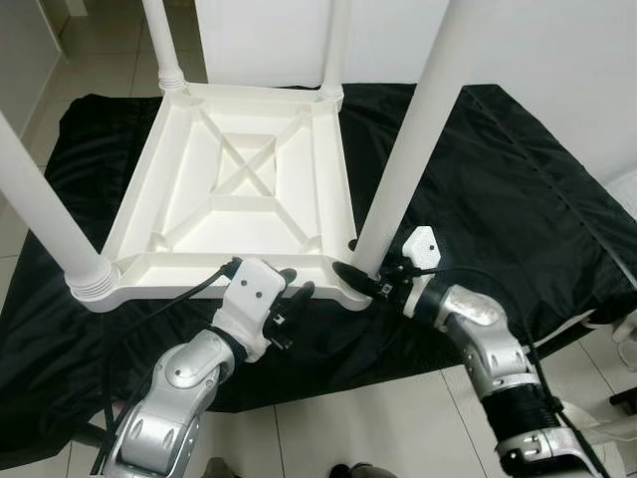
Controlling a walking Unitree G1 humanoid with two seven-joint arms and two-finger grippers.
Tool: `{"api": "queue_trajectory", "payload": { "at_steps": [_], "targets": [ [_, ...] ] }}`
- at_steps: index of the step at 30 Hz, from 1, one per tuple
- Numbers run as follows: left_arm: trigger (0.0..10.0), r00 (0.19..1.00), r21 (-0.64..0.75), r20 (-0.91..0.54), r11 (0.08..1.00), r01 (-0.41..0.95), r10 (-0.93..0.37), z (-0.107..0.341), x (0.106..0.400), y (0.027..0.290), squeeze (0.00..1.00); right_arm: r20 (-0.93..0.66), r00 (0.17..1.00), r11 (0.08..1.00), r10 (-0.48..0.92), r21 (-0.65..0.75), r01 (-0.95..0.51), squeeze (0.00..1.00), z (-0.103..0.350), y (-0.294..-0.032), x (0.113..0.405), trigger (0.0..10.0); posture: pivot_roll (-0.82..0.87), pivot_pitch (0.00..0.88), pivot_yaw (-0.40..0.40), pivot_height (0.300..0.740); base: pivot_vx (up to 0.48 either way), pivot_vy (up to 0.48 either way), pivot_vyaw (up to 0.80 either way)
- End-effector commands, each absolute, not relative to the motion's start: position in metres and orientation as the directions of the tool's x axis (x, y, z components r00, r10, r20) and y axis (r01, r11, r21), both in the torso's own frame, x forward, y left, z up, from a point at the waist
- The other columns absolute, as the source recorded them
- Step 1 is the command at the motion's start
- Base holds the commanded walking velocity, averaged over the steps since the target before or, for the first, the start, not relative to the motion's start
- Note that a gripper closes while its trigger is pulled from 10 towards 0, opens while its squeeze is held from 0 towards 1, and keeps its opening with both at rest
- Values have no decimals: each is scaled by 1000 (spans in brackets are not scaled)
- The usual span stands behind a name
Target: Building children table
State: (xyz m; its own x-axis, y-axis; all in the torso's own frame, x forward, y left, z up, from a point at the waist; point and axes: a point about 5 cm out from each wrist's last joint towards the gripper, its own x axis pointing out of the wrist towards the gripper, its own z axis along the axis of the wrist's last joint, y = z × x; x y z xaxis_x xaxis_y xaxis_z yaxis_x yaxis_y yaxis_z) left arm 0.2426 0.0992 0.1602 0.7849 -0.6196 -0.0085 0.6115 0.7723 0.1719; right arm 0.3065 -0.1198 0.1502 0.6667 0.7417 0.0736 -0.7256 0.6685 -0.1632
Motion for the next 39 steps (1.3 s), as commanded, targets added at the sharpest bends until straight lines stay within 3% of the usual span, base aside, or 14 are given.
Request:
{"api": "queue_trajectory", "payload": {
  "at_steps": [1,8,9,13,20,21,29,30,37,39],
  "targets": [
    [10000,827,170,-1,815,554,-562,158,245,102,0,50,771,768,635,-148,-623,0,142,-116,304,10000,-10,134,-40,740,0,0,0],
    [10000,833,169,6,821,544,-553,157,243,104,0,74,870,872,487,-107,-478,0,142,-106,296,10000,-7,139,-44,740,0,0,0],
    [10000,834,171,7,822,543,-552,157,242,104,0,77,927,928,368,-97,-360,0,141,-107,294,10000,-8,140,-45,740,0,0,0],
    [10000,835,173,11,823,541,-551,158,243,104,0,78,974,977,213,-32,-211,0,141,-104,294,10000,2,138,-53,740,0,0,0],
    [10000,837,172,20,826,536,-547,159,243,104,0,100,972,974,213,51,-219,0,150,-92,290,10000,4,134,-50,740,0,0,0],
    [10000,836,169,24,827,537,-548,160,243,104,0,109,970,973,216,56,-223,1000,152,-94,289,10000,-4,129,-47,740,0,0,0],
    [10000,829,170,38,821,544,-557,162,246,101,0,101,931,936,351,4,-353,1000,150,-104,288,10000,-11,118,-48,740,0,0,0],
    [10000,828,170,41,821,546,-559,162,246,101,0,92,918,922,386,-19,-386,0,150,-107,289,10000,-13,117,-51,740,0,0,0],
    [10000,823,161,47,817,554,-567,163,243,101,0,51,812,810,581,-131,-571,0,150,-119,289,10000,-15,113,-54,740,0,0,0],
    [10000,812,156,51,808,568,-581,164,241,101,0,25,741,733,671,-172,-658,0,149,-128,292,10000,-12,111,-55,740,0,0,0]
  ]
}}
